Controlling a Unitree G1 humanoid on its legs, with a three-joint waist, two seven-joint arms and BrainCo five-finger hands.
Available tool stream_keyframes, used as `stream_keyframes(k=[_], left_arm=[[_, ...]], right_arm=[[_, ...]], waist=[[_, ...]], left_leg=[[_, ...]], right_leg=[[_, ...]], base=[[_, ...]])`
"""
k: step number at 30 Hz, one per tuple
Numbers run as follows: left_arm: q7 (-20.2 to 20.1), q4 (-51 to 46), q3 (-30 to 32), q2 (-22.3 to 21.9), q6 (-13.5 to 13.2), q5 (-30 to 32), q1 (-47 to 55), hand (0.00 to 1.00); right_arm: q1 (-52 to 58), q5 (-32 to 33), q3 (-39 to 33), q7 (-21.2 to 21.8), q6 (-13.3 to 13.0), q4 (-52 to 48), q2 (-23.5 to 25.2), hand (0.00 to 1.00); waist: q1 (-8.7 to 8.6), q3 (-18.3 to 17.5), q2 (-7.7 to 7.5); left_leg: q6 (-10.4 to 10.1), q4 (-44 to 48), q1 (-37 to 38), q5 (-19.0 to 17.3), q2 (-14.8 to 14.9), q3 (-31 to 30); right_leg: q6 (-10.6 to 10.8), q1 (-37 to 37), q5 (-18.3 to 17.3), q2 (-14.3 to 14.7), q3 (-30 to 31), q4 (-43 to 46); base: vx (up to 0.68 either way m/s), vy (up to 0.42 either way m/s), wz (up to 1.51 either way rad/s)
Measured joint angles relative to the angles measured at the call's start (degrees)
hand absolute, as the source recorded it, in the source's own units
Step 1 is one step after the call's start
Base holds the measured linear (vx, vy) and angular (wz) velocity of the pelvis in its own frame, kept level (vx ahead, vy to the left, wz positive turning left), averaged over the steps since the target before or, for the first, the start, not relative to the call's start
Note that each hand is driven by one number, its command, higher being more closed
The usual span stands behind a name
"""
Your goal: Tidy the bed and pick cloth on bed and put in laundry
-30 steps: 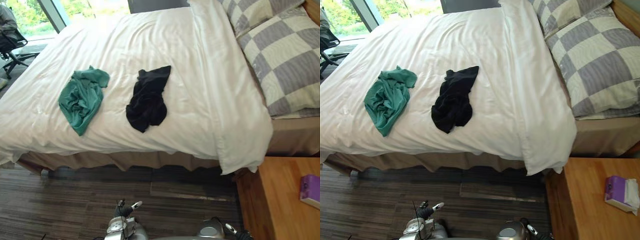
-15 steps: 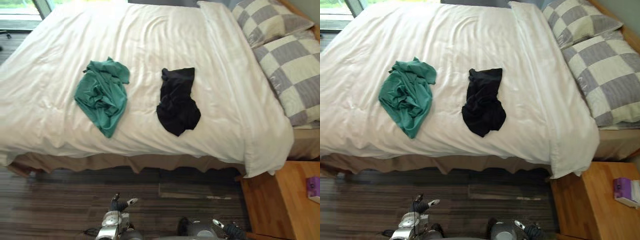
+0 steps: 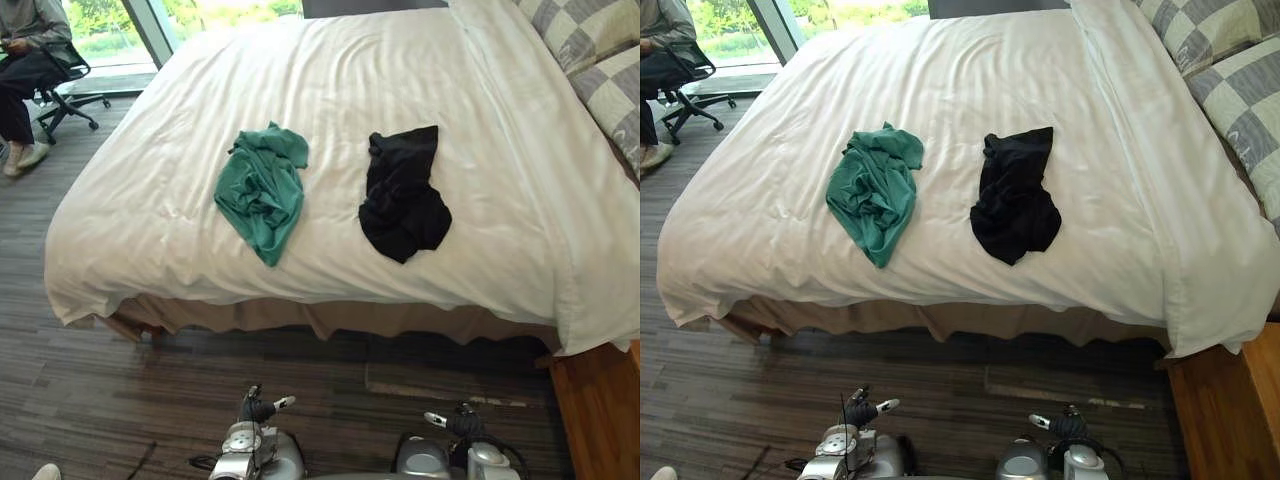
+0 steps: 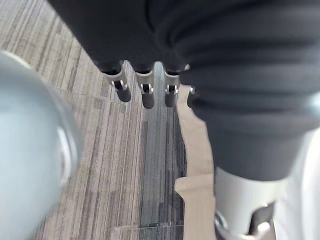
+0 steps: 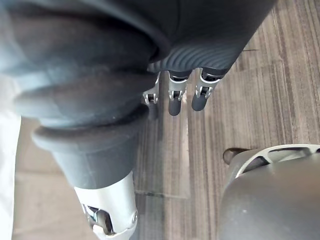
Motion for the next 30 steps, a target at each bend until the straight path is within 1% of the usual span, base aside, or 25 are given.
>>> stream_keyframes(k=[1, 2, 3, 4, 5, 6, 7, 8, 9, 10, 11, 12, 13, 14, 18, 20, 21, 22, 23, 24, 25, 26, 27, 29, 30], left_arm=[[0.0, 0.7, -0.1, -0.1, 0.0, 0.3, 0.4, 0.00], [0.2, 1.9, -0.7, 1.2, 0.2, 0.8, 0.1, 0.00], [0.1, 1.9, -1.0, 2.4, 0.2, 1.4, 0.4, 0.00], [0.1, 2.1, -1.0, 3.2, 0.3, 2.0, 0.4, 0.00], [0.4, 2.7, -0.9, 4.2, 0.5, 1.8, 0.7, 0.00], [1.0, 2.9, -0.3, 4.8, 0.9, 1.3, 1.2, 0.00], [1.6, 2.9, 0.7, 5.1, 1.3, 0.5, 1.6, 0.00], [1.7, 2.9, 1.8, 5.5, 1.6, 0.0, 2.2, 0.00], [1.9, 2.9, 1.8, 5.8, 1.7, -0.3, 2.8, 0.00], [2.1, 2.9, 1.7, 5.8, 1.7, -0.4, 2.9, 0.00], [2.5, 2.9, 1.4, 5.8, 1.8, -0.6, 2.6, 0.00], [2.4, 3.0, 1.4, 5.3, 1.8, -1.0, 2.1, 0.00], [2.5, 3.0, 1.6, 4.8, 1.7, -1.5, 2.1, 0.00], [2.5, 3.6, 2.7, 3.8, 1.8, -2.5, 2.4, 0.00], [2.8, 3.9, 15.5, 2.2, 2.2, -6.3, 6.3, 0.00], [3.1, 3.9, 29.5, 2.2, 2.7, -10.9, 8.4, 0.00], [3.2, 3.9, 33.7, 2.3, 2.9, -11.6, 8.8, 0.00], [3.7, 3.9, 42.7, 2.9, 3.0, -13.3, 9.7, 0.00], [4.1, 4.0, 52.4, 4.1, 3.1, -15.6, 10.5, 0.00], [4.4, 4.0, 56.9, 5.1, 3.2, -16.7, 11.1, 0.00], [5.2, 4.0, 63.6, 7.4, 3.3, -18.4, 12.1, 0.00], [5.7, 3.8, 67.9, 10.1, 3.3, -20.1, 12.3, 0.00], [6.0, 3.7, 69.5, 11.5, 3.3, -20.7, 12.2, 0.00], [7.7, 0.3, 70.8, 16.1, 3.1, -23.0, 12.0, 0.00], [8.1, -2.0, 70.7, 16.5, 3.0, -23.0, 12.0, 0.00]], right_arm=[[0.2, -0.5, 0.0, 0.0, 0.1, 0.5, -0.4, 0.00], [0.6, -1.1, -0.2, 0.2, 0.5, 1.7, 1.3, 0.00], [1.1, -2.4, -0.3, 0.5, 0.4, 2.2, 2.2, 0.00], [1.1, -3.2, -0.3, 0.7, 0.5, 2.3, 2.6, 0.00], [1.0, -4.0, -0.3, 0.9, 0.8, 2.2, 3.0, 0.00], [0.9, -4.4, 0.0, 1.0, 0.9, 2.1, 3.1, 0.00], [0.7, -4.3, 0.3, 1.0, 0.9, 2.0, 3.0, 0.00], [0.1, -4.2, 0.5, 1.0, 0.9, 1.4, 3.8, 0.00], [0.0, -4.1, 1.3, 1.1, 0.9, 0.9, 4.6, 0.00], [0.1, -4.0, 1.6, 1.1, 0.8, 0.9, 4.9, 0.00], [0.2, -3.4, 1.9, 1.0, 0.8, 0.0, 5.5, 0.00], [0.2, -1.5, 0.7, 0.7, 0.8, -0.5, 5.4, 0.00], [0.2, -0.1, -0.3, 0.4, 0.8, -0.7, 5.5, 0.00], [0.4, 2.6, -2.7, -0.6, 0.8, -0.6, 5.7, 0.00], [2.0, 9.4, -12.0, -2.8, 1.1, -1.2, 6.2, 0.00], [4.5, 15.8, -21.4, -4.4, 1.3, -1.2, 6.1, 0.00], [5.2, 16.7, -24.0, -4.8, 1.3, -1.2, 6.1, 0.00], [7.1, 19.1, -29.5, -5.5, 1.3, -1.2, 6.0, 0.00], [9.0, 20.8, -34.7, -5.9, 1.4, -1.1, 5.8, 0.00], [9.8, 21.2, -37.2, -6.4, 1.5, -1.1, 5.8, 0.00], [11.1, 21.7, -40.6, -6.9, 1.8, -1.5, 5.4, 0.00], [12.5, 21.6, -42.8, -7.9, 2.3, -3.5, 5.2, 0.00], [13.0, 21.6, -43.5, -8.2, 2.4, -5.2, 5.0, 0.00], [14.0, 19.3, -43.6, -10.3, 2.7, -15.7, 3.7, 0.00], [14.0, 18.4, -43.7, -10.6, 2.9, -19.0, 3.2, 0.00]], waist=[[0.03, -0.5, 0.31], [0.37, -1.7, -3.42], [0.73, -2.9, -5.49], [1.37, -3.0, -5.78], [1.86, -2.9, -5.60], [2.21, -3.0, -5.57], [2.97, -2.9, -5.16], [3.14, -3.1, -5.70], [3.08, -3.0, -5.59], [2.97, -3.0, -5.50], [2.63, -3.0, -5.45], [1.71, -2.6, -4.72], [1.19, -2.2, -4.12], [1.38, -1.5, -3.18], [1.50, -1.6, -2.21], [2.33, -1.8, -2.43], [2.74, -1.8, -2.42], [2.91, -2.2, -2.60], [2.75, -2.8, -2.85], [2.77, -3.1, -3.03], [2.65, -4.3, -3.32], [2.51, -5.4, -3.44], [2.54, -5.9, -3.47], [2.00, -7.9, -3.19], [1.70, -8.3, -2.87]], left_leg=[[-7.0, -0.5, 0.1, 1.5, 0.0, 0.0], [-4.8, 0.8, -0.8, 0.7, -4.8, 0.9], [-3.7, 2.7, -2.2, -0.6, -6.6, 0.7], [-2.9, 5.5, -3.6, -2.6, -7.0, 0.8], [-1.8, 7.8, -3.8, -4.3, -6.7, 1.9], [-1.2, 7.3, -2.8, -4.7, -6.6, 3.4], [-0.5, 5.8, -1.5, -4.8, -6.4, 5.6], [0.4, 3.6, 0.5, -4.2, -6.7, 7.8], [0.8, 1.3, 2.4, -3.2, -6.9, 8.8], [0.9, 0.0, 3.1, -2.5, -7.0, 9.1], [1.0, -1.9, 3.4, -1.3, -7.8, 9.2], [1.6, -3.5, 3.8, -0.1, -8.5, 8.2], [1.5, -4.2, 4.3, 0.3, -8.7, 7.5], [1.2, -5.4, 6.2, 0.8, -8.9, 7.4], [0.8, -7.6, 9.5, 1.3, -8.9, 7.7], [0.8, -9.8, 10.8, 2.2, -9.2, 9.0], [0.8, -10.4, 11.1, 2.3, -9.3, 9.3], [0.8, -11.5, 11.7, 2.6, -9.6, 9.4], [0.8, -12.2, 11.8, 2.6, -9.7, 9.6], [0.8, -12.8, 12.1, 2.6, -9.7, 9.7], [0.8, -13.6, 12.3, 2.6, -9.8, 9.7], [0.8, -14.1, 12.4, 2.6, -9.8, 9.7], [0.7, -14.4, 12.4, 2.7, -9.9, 9.7], [0.6, -14.5, 12.3, 2.8, -10.3, 9.6], [0.7, -14.5, 12.2, 2.8, -10.4, 9.5]], right_leg=[[1.9, 0.3, 1.0, -0.8, 0.1, -0.9], [2.1, 1.3, 2.8, -3.1, 3.0, -4.5], [1.4, 1.7, 5.1, -4.2, 2.7, -6.1], [1.5, 1.6, 8.4, -4.8, 3.2, -6.5], [-0.6, 0.8, 12.2, -4.9, 3.0, -5.5], [-4.2, -0.4, 14.8, -5.2, 0.3, -4.8], [-8.8, -1.7, 14.4, -5.9, -4.7, -2.4], [-9.6, -3.5, 10.8, -6.3, -10.1, 3.2], [-6.7, -4.2, 6.3, -3.1, -11.0, 5.6], [-5.7, -4.3, 3.8, -0.9, -10.4, 5.6], [-4.9, -3.9, -1.3, 3.9, -7.0, 4.2], [-5.1, -2.9, -1.9, 6.8, -2.5, 1.6], [-5.3, -2.2, -1.8, 7.2, -1.7, 0.9], [-6.0, -0.7, -1.4, 7.4, -1.9, 0.5], [-5.8, 1.7, -1.6, 7.5, -2.6, 0.6], [-5.8, 1.3, -1.6, 7.5, -1.5, 0.5], [-5.8, 1.2, -1.6, 7.5, -1.3, 0.4], [-5.8, 1.3, -1.5, 7.5, -1.1, 0.1], [-5.7, 1.7, -1.6, 7.6, -1.0, -0.7], [-5.6, 2.1, -1.5, 7.7, -1.0, -0.9], [-5.5, 2.2, -1.5, 7.8, -1.1, -1.5], [-5.3, 2.2, -1.3, 7.9, -1.1, -1.7], [-5.3, 2.2, -1.3, 7.9, -1.1, -1.7], [-5.3, 2.1, -1.3, 7.6, -1.1, -1.8], [-5.3, 2.1, -1.3, 7.5, -1.1, -1.9]], base=[[0.11, 0.572, 0.22], [0.13, 0.513, 0.32], [0.15, 0.398, 0.29], [0.10, 0.381, 0.08], [0.07, 0.459, -0.27], [0.02, 0.367, -0.59], [0.01, 0.268, -0.86], [0.02, 0.176, -0.91], [0.03, 0.149, -0.67], [0.01, 0.086, -0.35], [-0.02, 0.070, 0.13], [-0.04, 0.050, 0.34], [-0.03, 0.047, 0.40], [0.00, -0.001, 0.16], [0.01, -0.014, -0.01], [0.00, 0.002, -0.18], [0.01, 0.019, -0.18], [0.02, 0.021, -0.08], [0.00, 0.000, 0.00], [0.03, 0.017, 0.03], [0.05, 0.008, 0.01], [0.09, 0.011, 0.02], [0.07, 0.007, 0.01], [0.06, 0.018, 0.02], [0.05, 0.020, 0.05]])
